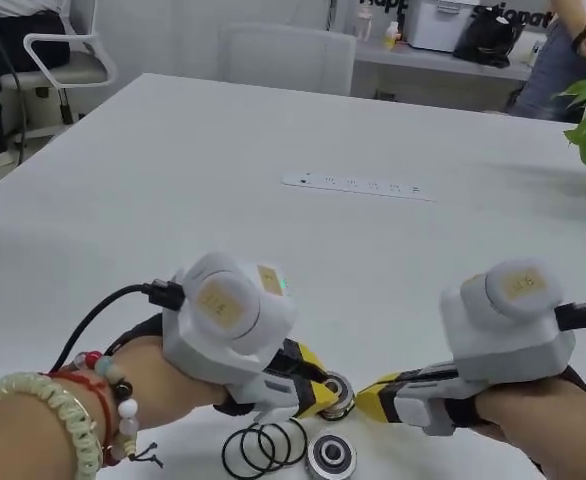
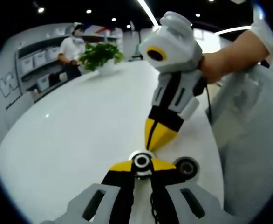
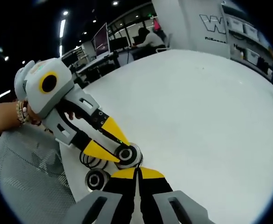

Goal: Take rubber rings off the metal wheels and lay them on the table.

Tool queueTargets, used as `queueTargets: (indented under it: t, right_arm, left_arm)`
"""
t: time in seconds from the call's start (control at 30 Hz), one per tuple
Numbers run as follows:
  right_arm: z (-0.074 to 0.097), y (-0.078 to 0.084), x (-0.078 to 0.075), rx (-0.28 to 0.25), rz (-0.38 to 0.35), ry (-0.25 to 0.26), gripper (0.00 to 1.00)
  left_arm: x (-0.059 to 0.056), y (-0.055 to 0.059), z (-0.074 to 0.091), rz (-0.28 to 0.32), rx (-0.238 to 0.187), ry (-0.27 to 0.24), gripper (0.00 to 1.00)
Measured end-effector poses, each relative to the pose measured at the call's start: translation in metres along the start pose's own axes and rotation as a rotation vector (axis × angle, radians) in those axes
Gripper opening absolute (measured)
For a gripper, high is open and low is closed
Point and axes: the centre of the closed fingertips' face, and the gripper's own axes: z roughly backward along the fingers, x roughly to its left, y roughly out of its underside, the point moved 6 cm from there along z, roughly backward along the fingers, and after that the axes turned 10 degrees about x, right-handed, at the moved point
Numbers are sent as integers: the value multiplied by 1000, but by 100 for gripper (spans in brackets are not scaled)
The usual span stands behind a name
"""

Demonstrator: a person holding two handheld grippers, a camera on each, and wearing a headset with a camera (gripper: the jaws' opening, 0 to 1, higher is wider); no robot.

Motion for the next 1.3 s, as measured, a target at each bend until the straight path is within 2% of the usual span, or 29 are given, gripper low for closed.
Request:
queueTargets:
  t: [0.07, 0.1, 0.13, 0.2, 0.33, 0.77, 1.3]
  right_arm:
    - [3, -3, -1, -38, -20, 0, 0]
    - [4, -7, 1, -73, -62, -29, 0]
    - [5, -6, 1, -57, -116, -45, 0]
    - [4, -5, -1, -56, -73, -27, 0]
    - [4, -5, 1, -58, -73, -31, 0]
    - [5, -6, 4, -77, -121, -65, 0]
    - [5, -10, 8, -90, -116, -84, 0]
  left_arm:
    - [0, 0, 0, 0, -1, 0, 14]
    - [0, 0, 0, 0, -1, 0, 14]
    - [0, 0, 0, 1, 0, -2, 14]
    - [-1, -1, 0, -6, 2, -6, 14]
    - [-1, -1, 0, -6, 2, -7, 14]
    - [-2, -1, 0, -20, 0, -15, 13]
    - [-1, -1, 0, -21, -3, -20, 13]
